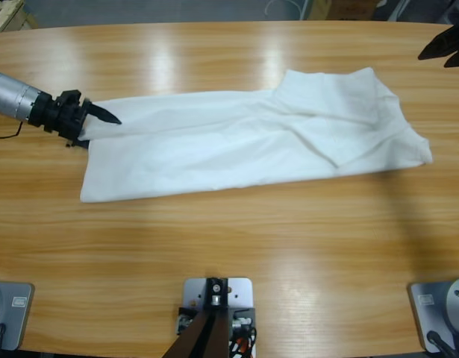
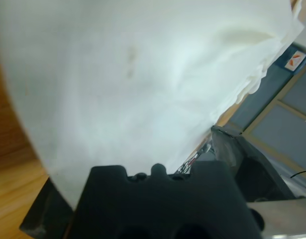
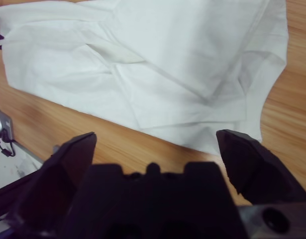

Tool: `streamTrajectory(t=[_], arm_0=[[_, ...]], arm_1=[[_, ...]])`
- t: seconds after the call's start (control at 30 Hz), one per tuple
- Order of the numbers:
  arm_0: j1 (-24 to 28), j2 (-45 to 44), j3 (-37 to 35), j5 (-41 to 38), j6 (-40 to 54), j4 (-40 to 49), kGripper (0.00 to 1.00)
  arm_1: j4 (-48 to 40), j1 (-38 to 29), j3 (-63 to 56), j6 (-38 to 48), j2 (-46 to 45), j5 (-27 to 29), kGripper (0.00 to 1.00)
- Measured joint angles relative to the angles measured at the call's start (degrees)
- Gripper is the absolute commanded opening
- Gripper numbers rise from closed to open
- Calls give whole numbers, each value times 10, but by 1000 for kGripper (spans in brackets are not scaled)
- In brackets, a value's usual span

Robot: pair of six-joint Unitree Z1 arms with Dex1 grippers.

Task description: Fold clothes

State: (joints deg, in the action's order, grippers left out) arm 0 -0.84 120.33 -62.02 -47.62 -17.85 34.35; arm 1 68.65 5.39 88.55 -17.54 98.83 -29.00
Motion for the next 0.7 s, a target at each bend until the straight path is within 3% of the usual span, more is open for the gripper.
streamTrajectory(t=[0.1, 0.13, 0.7], arm_0=[[-3, 0, 0, 1, -1, 0, 27], [-3, 0, 0, 3, -1, 0, 0], [-18, 23, -8, 9, -1, -1, 0]], arm_1=[[0, 0, 0, 0, 0, 0, 1000], [0, 0, 0, 0, -1, 0, 1000], [0, 0, 0, 0, -9, 0, 1000]])
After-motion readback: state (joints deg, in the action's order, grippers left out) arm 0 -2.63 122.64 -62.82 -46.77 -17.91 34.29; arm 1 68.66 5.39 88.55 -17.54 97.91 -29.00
